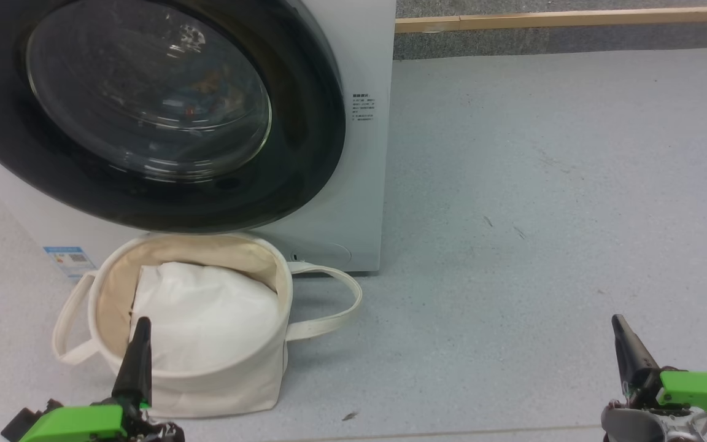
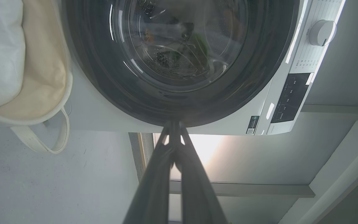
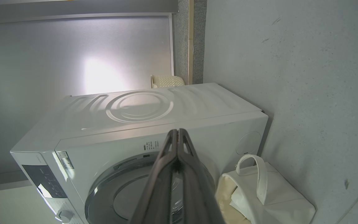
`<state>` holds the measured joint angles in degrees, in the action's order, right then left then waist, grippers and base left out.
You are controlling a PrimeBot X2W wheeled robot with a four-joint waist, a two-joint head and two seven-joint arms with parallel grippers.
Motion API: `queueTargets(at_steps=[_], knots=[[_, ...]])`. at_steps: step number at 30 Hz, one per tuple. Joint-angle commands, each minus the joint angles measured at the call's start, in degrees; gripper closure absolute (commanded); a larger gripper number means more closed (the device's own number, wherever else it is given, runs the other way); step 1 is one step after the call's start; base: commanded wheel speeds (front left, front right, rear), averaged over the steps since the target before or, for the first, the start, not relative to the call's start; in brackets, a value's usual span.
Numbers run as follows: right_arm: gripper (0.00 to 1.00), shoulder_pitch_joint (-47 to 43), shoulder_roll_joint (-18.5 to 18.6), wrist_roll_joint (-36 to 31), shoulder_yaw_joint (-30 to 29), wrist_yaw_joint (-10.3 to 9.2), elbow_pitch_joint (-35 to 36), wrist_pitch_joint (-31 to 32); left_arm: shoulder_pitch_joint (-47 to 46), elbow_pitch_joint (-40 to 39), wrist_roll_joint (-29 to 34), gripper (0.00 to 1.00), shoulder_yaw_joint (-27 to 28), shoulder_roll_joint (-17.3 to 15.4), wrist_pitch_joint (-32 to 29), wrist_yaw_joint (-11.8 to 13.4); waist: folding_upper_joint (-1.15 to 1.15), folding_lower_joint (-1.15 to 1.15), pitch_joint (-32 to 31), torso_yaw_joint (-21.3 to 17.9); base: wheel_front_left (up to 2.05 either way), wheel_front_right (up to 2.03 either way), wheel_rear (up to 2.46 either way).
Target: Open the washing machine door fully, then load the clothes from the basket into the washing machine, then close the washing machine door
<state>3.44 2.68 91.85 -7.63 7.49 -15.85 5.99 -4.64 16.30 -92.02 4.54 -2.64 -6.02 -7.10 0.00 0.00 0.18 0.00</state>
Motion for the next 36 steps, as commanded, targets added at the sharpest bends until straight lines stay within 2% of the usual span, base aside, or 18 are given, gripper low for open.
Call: queueTargets(at_steps=[1,36], knots=[[1.00,2.74,0.23,0.29,1.08,0.00,1.82,0.52,-1.55,-2.26,-0.14,1.00,1.98,-0.28,-0.47,-0.39,0.00,0.00,0.00,0.00,0.00,0.00,0.00],[1.00,2.75,0.22,0.27,1.06,0.00,1.82,0.53,-1.55,-2.26,-0.12,1.00,2.01,-0.26,-0.50,-0.39,0.00,0.00,0.00,0.00,0.00,0.00,0.00]])
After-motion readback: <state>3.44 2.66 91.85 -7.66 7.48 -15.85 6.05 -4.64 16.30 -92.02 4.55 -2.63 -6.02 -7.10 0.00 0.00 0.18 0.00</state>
